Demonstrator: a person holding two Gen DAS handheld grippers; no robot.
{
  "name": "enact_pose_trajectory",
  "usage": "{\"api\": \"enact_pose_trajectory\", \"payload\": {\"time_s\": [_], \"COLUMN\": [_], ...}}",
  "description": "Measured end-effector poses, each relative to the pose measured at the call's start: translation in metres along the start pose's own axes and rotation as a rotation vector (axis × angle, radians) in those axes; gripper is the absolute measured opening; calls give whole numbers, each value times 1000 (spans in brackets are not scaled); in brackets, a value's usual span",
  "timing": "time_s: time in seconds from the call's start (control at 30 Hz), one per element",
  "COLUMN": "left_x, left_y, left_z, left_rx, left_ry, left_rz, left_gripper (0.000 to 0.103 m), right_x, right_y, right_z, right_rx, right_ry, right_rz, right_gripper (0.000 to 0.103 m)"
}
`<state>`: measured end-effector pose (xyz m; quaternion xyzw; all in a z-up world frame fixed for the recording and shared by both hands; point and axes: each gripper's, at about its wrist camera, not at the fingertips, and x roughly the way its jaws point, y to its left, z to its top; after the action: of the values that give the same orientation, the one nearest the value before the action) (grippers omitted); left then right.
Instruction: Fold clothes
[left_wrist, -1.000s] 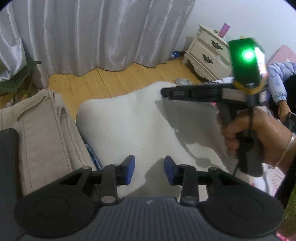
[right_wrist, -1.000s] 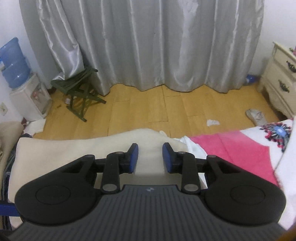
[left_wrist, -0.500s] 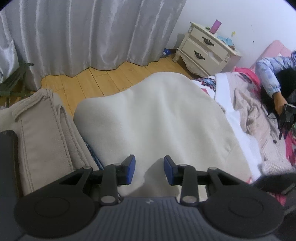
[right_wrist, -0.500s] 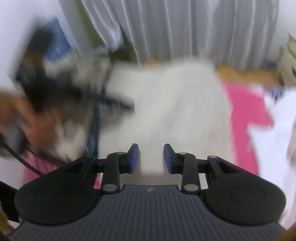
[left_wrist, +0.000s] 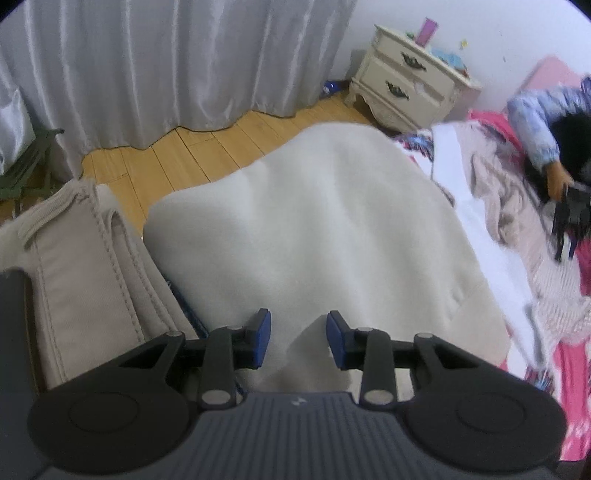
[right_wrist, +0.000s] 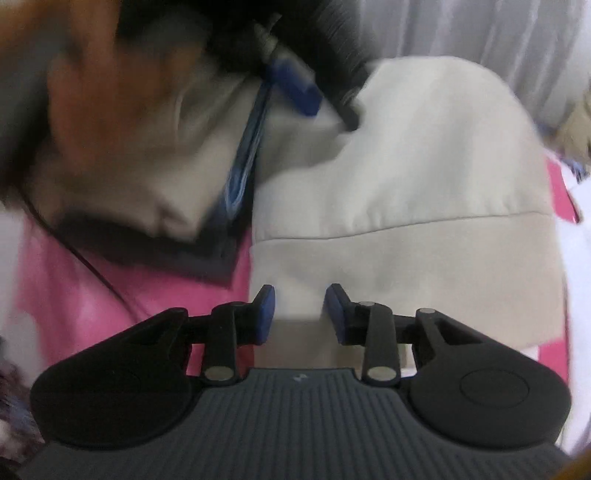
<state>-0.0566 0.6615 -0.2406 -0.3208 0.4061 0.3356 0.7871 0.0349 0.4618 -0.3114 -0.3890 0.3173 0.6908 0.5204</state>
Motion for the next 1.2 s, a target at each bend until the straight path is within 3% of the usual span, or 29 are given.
{"api": "enact_pose_trajectory", "payload": {"time_s": [0.07,0.2,0.3,0.43,0.57,0.7,0.83,0.97,1.07,1.2], "left_x": [-10,-17,1,9,-2,12,53,96,80,46], "left_y": [-2,5,9,-5,-6,-30,-54,-54,-50,-32], "left_z": [3,12,20,24,34,56,77,85,84,72], "left_rx": [18,19,-4,45,-12,35,47,19,3,-29], "left_ry": [-16,-60,-5,35,-8,-63,-114,-70,-82,-101], "left_rz": [8,31,77,122,59,22,5,64,43,54], "left_gripper": [45,48,43,50,49,50,50,53,49,52], "right_x": [-5,-42,-23,-1,-18,-39,-4,18,15,-13], "right_y": [-3,-32,-56,-87,-97,-109,-118,-136,-147,-138], "right_z": [6,20,14,8,20,23,23,6,11,8], "right_rx": [31,169,272,404,457,535,577,623,636,636], "right_ry": [-1,-103,-80,-51,-81,-225,-221,-209,-198,-236], "right_rz": [-14,-85,-160,-250,-268,-288,-305,-303,-308,-318], "right_gripper": [30,30,31,31,30,30,30,30,30,30]}}
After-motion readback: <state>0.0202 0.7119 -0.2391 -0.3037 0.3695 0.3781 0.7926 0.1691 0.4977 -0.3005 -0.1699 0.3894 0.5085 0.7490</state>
